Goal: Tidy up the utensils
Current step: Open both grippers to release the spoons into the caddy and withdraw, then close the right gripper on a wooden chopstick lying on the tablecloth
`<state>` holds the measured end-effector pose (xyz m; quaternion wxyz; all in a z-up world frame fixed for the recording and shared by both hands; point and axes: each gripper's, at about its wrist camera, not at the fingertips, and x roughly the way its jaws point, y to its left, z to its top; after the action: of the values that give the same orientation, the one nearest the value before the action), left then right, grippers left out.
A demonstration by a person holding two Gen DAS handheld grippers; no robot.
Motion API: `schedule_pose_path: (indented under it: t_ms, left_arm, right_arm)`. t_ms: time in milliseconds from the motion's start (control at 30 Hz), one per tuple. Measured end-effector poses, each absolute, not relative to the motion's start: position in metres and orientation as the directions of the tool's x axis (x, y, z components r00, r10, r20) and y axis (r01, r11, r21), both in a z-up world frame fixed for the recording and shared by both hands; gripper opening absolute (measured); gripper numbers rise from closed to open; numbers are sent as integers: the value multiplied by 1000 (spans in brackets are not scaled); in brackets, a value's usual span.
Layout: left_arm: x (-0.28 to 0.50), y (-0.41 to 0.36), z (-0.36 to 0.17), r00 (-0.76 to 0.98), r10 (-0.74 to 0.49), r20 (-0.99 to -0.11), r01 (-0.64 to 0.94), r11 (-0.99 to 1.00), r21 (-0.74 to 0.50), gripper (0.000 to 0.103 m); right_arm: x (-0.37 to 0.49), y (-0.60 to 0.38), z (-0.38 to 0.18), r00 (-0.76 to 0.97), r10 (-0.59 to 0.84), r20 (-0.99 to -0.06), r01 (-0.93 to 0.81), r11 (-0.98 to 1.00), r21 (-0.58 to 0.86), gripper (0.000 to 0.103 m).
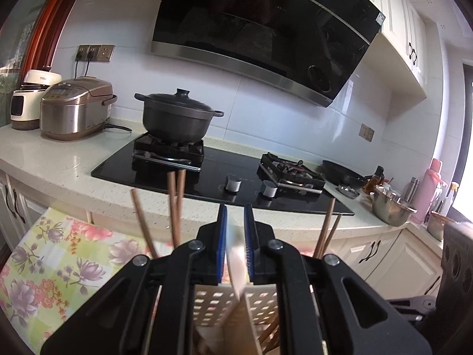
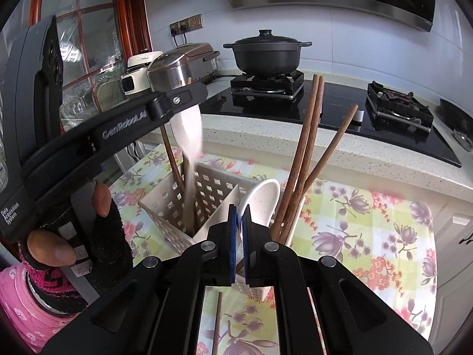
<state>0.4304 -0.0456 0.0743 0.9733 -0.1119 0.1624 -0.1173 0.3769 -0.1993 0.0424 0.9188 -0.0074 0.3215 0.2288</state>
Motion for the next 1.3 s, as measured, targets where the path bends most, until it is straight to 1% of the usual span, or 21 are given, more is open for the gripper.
schedule_pose_path:
  t_ms: [100, 200, 267, 400, 467, 500, 600, 667, 700, 733, 767, 833, 1000, 1033, 1067, 1100, 1133, 1167, 1300]
  left_arm:
    - [427, -40, 72, 921, -254, -295, 182, 951, -251, 14]
    - [422, -37, 71, 923, -242, -300, 172, 955, -242, 20]
    - [418, -35, 71, 924, -232, -303, 164, 958, -234, 28]
    - [405, -30, 70, 927, -206, -313, 142, 966, -217, 35]
    - [398, -26, 69, 928, -186, -322, 124, 971, -204, 45]
    - [393, -24, 68, 928, -174, -328, 113, 974, -196, 47]
    - [378, -20, 65, 924, -147, -353, 95, 983, -160, 53]
    - [365, -19, 61, 921, -123, -370, 83, 989, -123, 62]
    - [357, -19, 59, 920, -112, -376, 78, 991, -104, 63]
    - [349, -18, 56, 918, -101, -382, 75, 994, -82, 66]
    - [341, -18, 54, 917, -93, -388, 73, 995, -65, 69]
    - [326, -16, 50, 913, -79, -399, 67, 997, -45, 73]
    - [293, -7, 39, 905, -25, -424, 27, 1000, -1, 81]
    - [287, -7, 37, 905, -11, -425, 17, 1000, 10, 85]
    - [279, -6, 35, 905, 10, -425, 1, 1000, 26, 90]
    - [271, -4, 31, 903, 34, -428, -19, 999, 40, 92]
    - [267, -4, 29, 901, 50, -431, -32, 998, 48, 96]
    - [260, -3, 25, 896, 66, -439, -44, 997, 61, 97]
    - [243, -3, 5, 871, 101, -480, -64, 994, 92, 98]
  right_arm:
    - [377, -201, 42, 688, 416, -595, -417, 897, 146, 7]
    - [375, -204, 43, 687, 418, -594, -412, 898, 155, 8]
    - [372, -205, 44, 694, 407, -594, -406, 902, 145, 11]
    - [361, -207, 48, 705, 393, -590, -398, 908, 129, 11]
    - [352, -210, 48, 710, 390, -586, -390, 911, 133, 11]
    - [348, -211, 48, 713, 387, -585, -386, 913, 134, 11]
    - [336, -214, 46, 720, 380, -581, -370, 918, 142, 11]
    - [327, -215, 44, 725, 375, -578, -359, 922, 147, 12]
    - [321, -216, 42, 729, 369, -576, -350, 925, 149, 13]
    - [318, -217, 41, 732, 367, -574, -345, 926, 152, 16]
    - [311, -218, 39, 736, 367, -569, -338, 927, 161, 24]
    - [302, -218, 37, 744, 363, -561, -323, 930, 172, 35]
    - [278, -218, 29, 772, 319, -550, -269, 948, 172, 36]
    - [272, -219, 27, 779, 312, -544, -255, 950, 180, 40]
    - [267, -220, 24, 785, 308, -538, -243, 951, 189, 51]
    - [263, -221, 22, 789, 302, -535, -237, 953, 188, 55]
    - [258, -220, 17, 791, 292, -538, -233, 956, 177, 57]
    - [254, -219, 10, 786, 282, -550, -229, 960, 163, 57]
    - [246, -221, -18, 750, 270, -604, -225, 962, 151, 57]
